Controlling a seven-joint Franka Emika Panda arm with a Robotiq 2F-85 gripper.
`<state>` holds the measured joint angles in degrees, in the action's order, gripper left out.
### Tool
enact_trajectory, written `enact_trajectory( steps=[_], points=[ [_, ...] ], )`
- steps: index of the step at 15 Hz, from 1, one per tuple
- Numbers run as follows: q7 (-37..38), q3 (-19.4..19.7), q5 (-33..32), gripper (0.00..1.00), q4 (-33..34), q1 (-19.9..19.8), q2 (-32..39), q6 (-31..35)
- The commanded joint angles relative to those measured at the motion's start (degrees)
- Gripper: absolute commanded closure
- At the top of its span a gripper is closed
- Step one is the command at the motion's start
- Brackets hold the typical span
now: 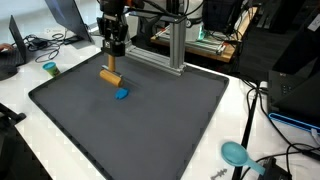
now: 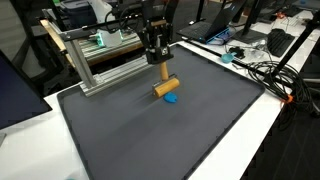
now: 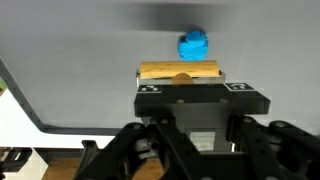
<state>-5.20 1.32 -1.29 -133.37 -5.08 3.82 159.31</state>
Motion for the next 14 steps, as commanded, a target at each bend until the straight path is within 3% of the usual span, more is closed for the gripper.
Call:
enact_trajectory(
  steps=[1,4,6,7,10,11,14],
  points=[
    [-2.89,-0.32,3.09,0.78,-0.93,0.87,-2.71,-2.52],
    [-1.89,-0.37,2.44,0.78,-0.5,1.61,-2.61,-6.22],
    [-5.22,-0.89,6.99,0.78,-0.8,1.63,-3.04,-5.87],
    [-1.68,-0.22,3.02,0.53,0.04,1.87,-0.87,-5.1],
    [-3.28,-0.48,5.17,0.53,0.05,2.02,-1.06,-5.11],
    [-3.32,-0.48,5.26,0.78,0.05,2.01,-1.07,-5.11],
    [0.16,-0.08,1.11,0.78,0.86,2.26,0.36,-4.33]
  ],
)
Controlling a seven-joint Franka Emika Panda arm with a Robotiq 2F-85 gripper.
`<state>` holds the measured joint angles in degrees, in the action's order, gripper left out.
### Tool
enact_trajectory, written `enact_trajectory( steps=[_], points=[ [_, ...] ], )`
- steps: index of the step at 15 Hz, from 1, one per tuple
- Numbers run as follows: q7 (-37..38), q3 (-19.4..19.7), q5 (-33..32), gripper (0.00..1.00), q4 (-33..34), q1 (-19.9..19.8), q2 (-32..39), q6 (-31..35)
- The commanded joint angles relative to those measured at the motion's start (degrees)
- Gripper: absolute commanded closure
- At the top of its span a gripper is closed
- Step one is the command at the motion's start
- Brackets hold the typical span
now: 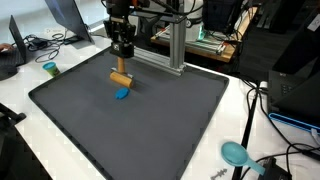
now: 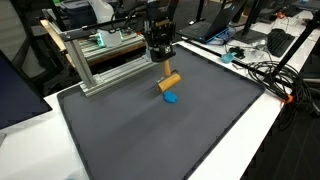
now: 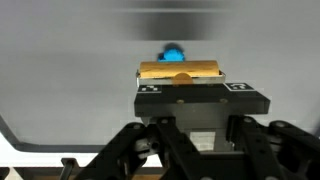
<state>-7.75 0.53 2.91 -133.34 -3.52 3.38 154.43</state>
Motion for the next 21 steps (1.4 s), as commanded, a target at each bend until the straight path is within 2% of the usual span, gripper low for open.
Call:
enact_trajectory(
  steps=[1,6,16,21],
  points=[
    [3.32,0.79,-3.89,0.78,0.89,0.72,1.06,0.74],
    [3.62,0.48,-3.14,0.78,1.55,0.63,1.78,1.0],
    [3.2,-0.31,-1.5,0.78,8.19,0.62,9.47,2.21],
    [4.99,1.12,-4.85,0.78,10.99,1.22,12.51,-2.95]
  ],
)
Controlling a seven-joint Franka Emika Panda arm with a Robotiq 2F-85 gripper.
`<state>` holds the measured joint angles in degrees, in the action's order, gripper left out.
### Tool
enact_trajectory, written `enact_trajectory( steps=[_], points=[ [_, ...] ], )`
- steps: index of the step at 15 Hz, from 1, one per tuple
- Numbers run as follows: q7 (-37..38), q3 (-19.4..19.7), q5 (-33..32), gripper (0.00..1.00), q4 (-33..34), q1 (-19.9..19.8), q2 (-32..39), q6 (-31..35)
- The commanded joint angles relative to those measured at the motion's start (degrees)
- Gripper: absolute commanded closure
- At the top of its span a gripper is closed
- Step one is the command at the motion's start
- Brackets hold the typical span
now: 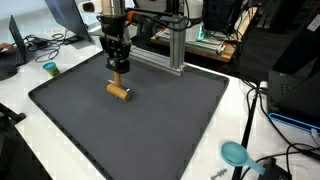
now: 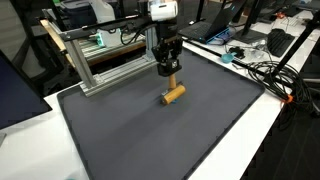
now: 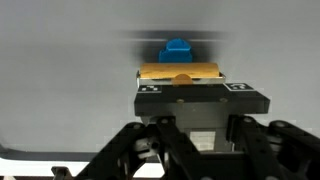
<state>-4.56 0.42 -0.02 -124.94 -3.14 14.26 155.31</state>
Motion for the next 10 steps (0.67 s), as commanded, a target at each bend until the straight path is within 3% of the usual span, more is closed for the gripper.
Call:
enact_trajectory(
  steps=[1,6,10],
  points=[
    [2.06,1.42,-2.14,0.78,3.27,0.86,2.11,-4.91],
    [2.47,1.96,-3.94,0.78,5.53,1.16,3.22,-11.98],
    [3.43,1.8,-3.82,0.78,6.11,1.18,4.02,-12.27]
  ],
)
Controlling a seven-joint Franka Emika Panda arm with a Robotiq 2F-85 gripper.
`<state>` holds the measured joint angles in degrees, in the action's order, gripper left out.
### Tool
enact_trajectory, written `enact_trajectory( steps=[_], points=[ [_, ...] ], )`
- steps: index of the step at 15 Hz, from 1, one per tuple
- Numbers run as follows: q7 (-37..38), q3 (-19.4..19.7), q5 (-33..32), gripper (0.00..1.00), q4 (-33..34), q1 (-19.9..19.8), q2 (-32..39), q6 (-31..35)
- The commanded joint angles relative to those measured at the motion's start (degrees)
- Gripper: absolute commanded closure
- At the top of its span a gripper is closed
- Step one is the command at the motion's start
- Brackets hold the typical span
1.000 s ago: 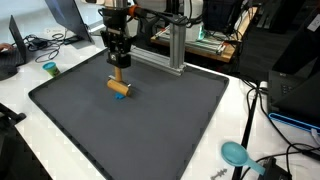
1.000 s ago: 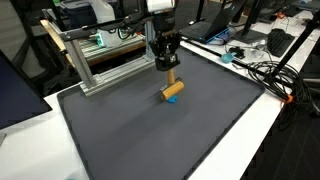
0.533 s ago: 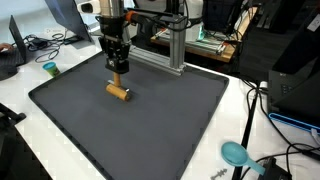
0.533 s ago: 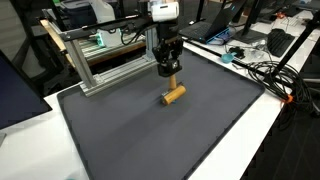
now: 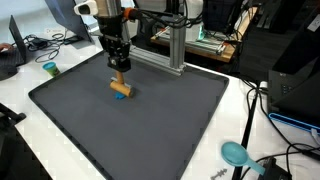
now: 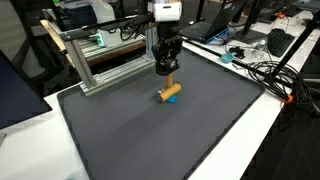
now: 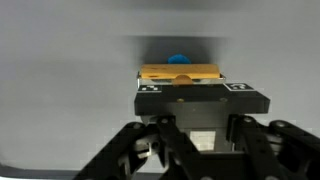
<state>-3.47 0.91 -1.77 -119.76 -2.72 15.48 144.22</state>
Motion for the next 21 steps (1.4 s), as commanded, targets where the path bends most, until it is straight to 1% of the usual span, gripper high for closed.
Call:
enact_trajectory(
  steps=[1,4,6,14,17,21],
  points=[
    [2.54,1.27,-1.9,0.78,0.95,0.75,2.92,-0.95],
    [2.92,1.56,-3.13,0.78,1.39,1.02,3.08,-3.77],
    [2.61,1.33,-2.85,0.78,1.73,0.87,3.15,-4.89],
    [1.97,1.11,-2.16,0.78,3.31,0.56,3.61,-7.93],
    [1.89,1.06,-1.78,0.78,3.75,0.41,3.74,-8.65],
    [2.2,1.12,-1.64,0.78,3.69,0.39,3.28,-8.0]
  ],
)
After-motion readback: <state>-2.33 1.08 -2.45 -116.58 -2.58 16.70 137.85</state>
